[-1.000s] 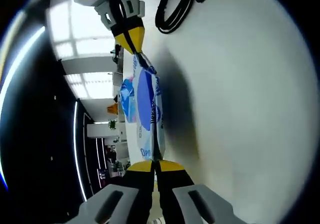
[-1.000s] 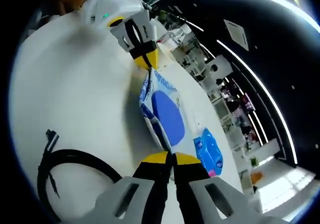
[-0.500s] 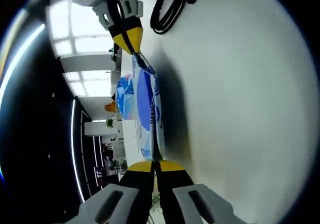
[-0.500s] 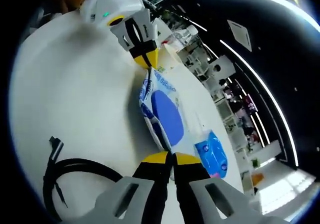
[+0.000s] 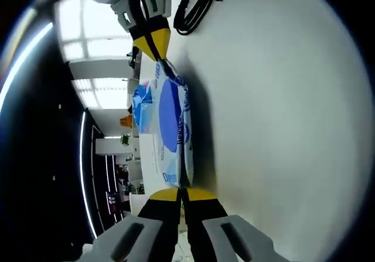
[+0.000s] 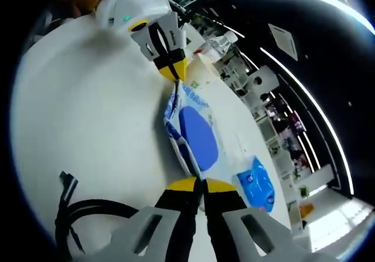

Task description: Arrange the tabletop items into an orderly group along one side of the table until the central work area is clear of visible clutter.

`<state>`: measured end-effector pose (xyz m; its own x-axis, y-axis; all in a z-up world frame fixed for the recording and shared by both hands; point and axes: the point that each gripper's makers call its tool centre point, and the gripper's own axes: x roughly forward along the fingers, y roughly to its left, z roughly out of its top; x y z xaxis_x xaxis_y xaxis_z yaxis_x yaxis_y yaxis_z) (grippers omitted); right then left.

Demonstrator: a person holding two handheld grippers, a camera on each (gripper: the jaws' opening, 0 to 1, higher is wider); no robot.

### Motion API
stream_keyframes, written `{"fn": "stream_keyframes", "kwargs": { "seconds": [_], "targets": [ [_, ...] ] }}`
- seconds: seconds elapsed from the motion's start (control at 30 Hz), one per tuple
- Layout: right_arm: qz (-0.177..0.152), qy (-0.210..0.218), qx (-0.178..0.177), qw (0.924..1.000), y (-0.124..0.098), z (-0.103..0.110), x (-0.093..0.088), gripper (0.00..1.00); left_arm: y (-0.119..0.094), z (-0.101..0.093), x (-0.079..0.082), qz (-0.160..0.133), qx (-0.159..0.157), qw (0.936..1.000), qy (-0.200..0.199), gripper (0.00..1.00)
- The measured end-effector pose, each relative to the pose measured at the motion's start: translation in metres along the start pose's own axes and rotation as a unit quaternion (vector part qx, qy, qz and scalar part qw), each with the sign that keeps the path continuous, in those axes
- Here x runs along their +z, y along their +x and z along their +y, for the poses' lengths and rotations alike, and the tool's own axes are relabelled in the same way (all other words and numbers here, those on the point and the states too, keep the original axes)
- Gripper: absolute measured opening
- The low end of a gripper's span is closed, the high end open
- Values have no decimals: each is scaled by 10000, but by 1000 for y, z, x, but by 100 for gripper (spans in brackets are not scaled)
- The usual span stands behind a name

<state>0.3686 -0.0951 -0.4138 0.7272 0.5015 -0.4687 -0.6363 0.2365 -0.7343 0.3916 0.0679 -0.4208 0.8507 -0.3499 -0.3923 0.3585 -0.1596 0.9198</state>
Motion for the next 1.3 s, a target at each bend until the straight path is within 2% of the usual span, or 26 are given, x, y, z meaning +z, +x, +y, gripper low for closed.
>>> {"fn": "stream_keyframes", "kwargs": {
  "seconds": [0.33,0.67,0.93,1.1,1.3],
  "targets": [
    [-85,542,183,9983,2,6,-4,3,0,-7,-1,-4,-90,9999,-60,1],
    [-94,708,211,9972,2,7,-6,5,0,-10,0,-33,-139,9996,-225,2],
    [-86,916,157,9956,0,9,-10,12,-3,-14,0,-35,-211,9992,-337,4],
    [-144,1007,70,9948,-6,3,-10,16,-7,-14,-3,1,-215,9990,-391,8],
    [-211,1078,-10,9939,-12,-1,-7,17,-16,-10,-1,-119,-204,9969,-756,11]
  ]
}}
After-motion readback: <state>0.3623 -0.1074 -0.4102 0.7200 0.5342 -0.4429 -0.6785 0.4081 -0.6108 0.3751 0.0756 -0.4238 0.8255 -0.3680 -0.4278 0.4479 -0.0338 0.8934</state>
